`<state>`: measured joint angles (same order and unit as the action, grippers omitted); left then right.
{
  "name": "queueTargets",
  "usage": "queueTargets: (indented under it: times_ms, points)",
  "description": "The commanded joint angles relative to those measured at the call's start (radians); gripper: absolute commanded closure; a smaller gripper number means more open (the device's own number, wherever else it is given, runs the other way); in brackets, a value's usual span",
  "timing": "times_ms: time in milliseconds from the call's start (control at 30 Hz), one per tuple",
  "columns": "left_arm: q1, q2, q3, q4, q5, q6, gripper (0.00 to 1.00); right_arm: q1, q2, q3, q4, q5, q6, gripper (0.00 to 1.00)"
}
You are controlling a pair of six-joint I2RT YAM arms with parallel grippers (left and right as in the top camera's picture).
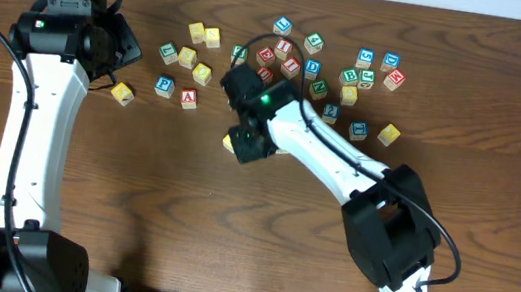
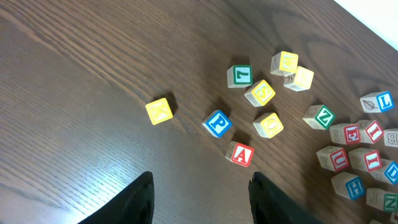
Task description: Spell out CORL
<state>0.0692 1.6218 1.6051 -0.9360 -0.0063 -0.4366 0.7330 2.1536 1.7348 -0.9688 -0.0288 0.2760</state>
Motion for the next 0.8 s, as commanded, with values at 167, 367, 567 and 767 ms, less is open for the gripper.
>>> queueTargets:
  times_ms: [167, 367, 567, 767]
  points:
    - [0.004, 0.011, 0.0, -0.003, -0.006, 0.018, 0.51, -0.016, 0.016, 0.058, 0.074, 0.015, 0.001, 0.99]
    - [0.003, 0.011, 0.0, -0.003, -0.006, 0.018, 0.51, -0.01, 0.064, 0.051, 0.114, 0.025, 0.07, 0.99]
    - [0.003, 0.011, 0.0, -0.003, -0.006, 0.018, 0.51, -0.011, 0.099, 0.05, 0.125, 0.046, 0.093, 0.99]
    - [0.003, 0.011, 0.0, -0.003, -0.006, 0.018, 0.51, -0.011, 0.109, 0.05, 0.126, 0.046, 0.093, 0.99]
